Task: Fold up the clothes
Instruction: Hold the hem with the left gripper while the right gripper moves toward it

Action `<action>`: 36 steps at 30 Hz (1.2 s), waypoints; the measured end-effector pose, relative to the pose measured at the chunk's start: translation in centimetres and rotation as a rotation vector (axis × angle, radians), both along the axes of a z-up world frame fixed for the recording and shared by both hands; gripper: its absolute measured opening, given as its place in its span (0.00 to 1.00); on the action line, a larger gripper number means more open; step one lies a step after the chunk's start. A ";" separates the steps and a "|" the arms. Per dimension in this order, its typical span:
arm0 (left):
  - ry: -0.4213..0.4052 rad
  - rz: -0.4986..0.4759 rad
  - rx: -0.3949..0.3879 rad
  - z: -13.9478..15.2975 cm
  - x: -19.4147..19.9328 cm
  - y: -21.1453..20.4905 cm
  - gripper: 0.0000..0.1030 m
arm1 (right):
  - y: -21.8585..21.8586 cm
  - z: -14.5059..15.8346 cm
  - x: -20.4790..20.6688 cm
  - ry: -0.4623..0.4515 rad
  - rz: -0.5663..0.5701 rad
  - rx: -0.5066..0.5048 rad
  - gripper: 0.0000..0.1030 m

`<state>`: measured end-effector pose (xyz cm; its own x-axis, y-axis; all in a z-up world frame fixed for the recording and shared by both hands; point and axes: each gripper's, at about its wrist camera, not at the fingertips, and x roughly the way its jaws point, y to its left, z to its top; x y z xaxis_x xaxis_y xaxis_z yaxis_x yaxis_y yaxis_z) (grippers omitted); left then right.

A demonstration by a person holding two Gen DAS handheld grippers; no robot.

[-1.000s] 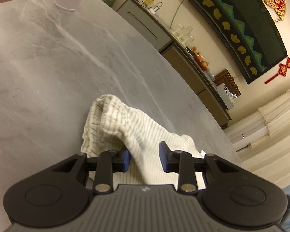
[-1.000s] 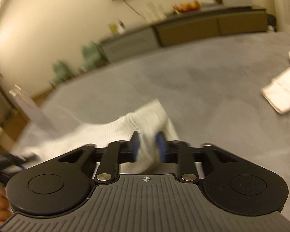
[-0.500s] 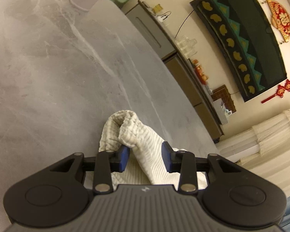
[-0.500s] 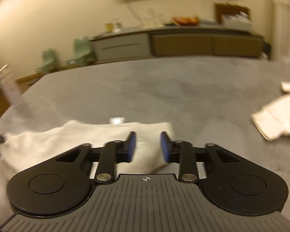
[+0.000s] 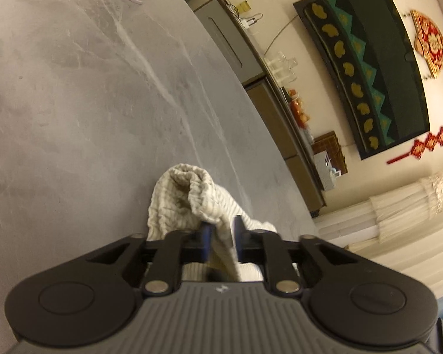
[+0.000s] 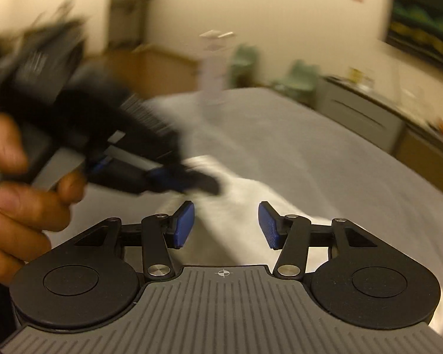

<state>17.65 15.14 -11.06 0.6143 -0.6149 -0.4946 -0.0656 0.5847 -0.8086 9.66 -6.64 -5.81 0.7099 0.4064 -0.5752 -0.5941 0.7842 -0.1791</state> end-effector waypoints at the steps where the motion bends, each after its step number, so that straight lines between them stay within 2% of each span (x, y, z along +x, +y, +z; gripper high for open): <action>1: 0.009 0.011 -0.005 -0.1 0.2 0.2 0.23 | 0.8 -0.3 0.4 0.001 0.007 -0.037 0.46; 3: 0.024 0.030 -0.021 -0.4 0.6 0.6 0.27 | 2.4 -0.9 1.3 0.003 0.018 -0.106 0.22; 4: 0.030 0.038 -0.030 -0.6 0.8 0.8 0.30 | 2.4 -0.8 1.4 -0.007 0.003 -0.116 0.01; 6: 0.039 0.048 -0.051 -0.8 1.2 1.1 0.37 | 1.9 0.0 1.1 -0.022 -0.025 -0.095 0.01; 11: 0.053 0.046 -0.074 -1.1 1.7 1.1 0.37 | 0.4 1.5 -1.4 -0.027 -0.028 -0.007 0.00; 18: 0.064 0.054 -0.038 -1.2 1.3 1.2 0.32 | 0.7 -1.4 -3.1 0.058 0.002 -0.053 0.00; 21: 0.041 0.041 0.009 -0.6 0.6 1.1 0.31 | 0.5 -2.0 -3.5 0.068 0.006 -0.062 0.01; 22: 0.032 0.036 0.028 -0.3 0.3 1.1 0.31 | 0.2 -2.0 -3.6 0.071 0.006 -0.057 0.05; 24: -0.007 0.030 0.067 0.8 -0.8 1.1 0.32 | -1.5 -1.1 -4.1 0.085 0.002 0.002 0.22; 25: -0.034 0.028 0.083 1.5 -1.5 1.0 0.32 | -2.8 -0.4 -4.5 0.081 -0.016 0.041 0.38; 26: -0.063 0.032 0.108 2.2 -2.1 1.0 0.32 | -4.6 0.3 -4.7 0.074 -0.052 0.077 0.44; 29: -0.152 0.070 0.223 4.1 -3.5 0.3 0.32 | -11.4 1.4 -3.8 0.067 -0.263 0.147 0.44; 31: -0.208 0.081 0.295 5.2 -4.1 -0.5 0.32 | -16.0 0.9 -2.1 0.067 -0.448 0.143 0.44; 32: -0.230 0.056 0.301 5.5 -4.1 -1.2 0.32 | -17.8 0.6 -1.3 0.070 -0.512 0.135 0.43; 33: -0.238 0.022 0.310 5.6 -4.0 -2.0 0.32 | -19.0 0.2 -0.7 0.074 -0.546 0.122 0.42; 35: -0.222 -0.066 0.334 5.0 -3.6 -3.9 0.32 | -20.1 -0.7 0.8 0.101 -0.552 0.078 0.30; 36: -0.206 -0.108 0.354 4.6 -3.3 -4.8 0.32 | -20.3 -1.2 1.6 0.123 -0.549 0.068 0.28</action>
<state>14.33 10.35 -6.42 0.6641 -0.4954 -0.5600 0.1533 0.8233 -0.5465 11.22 -26.92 -7.01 0.7572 0.0358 -0.6522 -0.1092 0.9914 -0.0724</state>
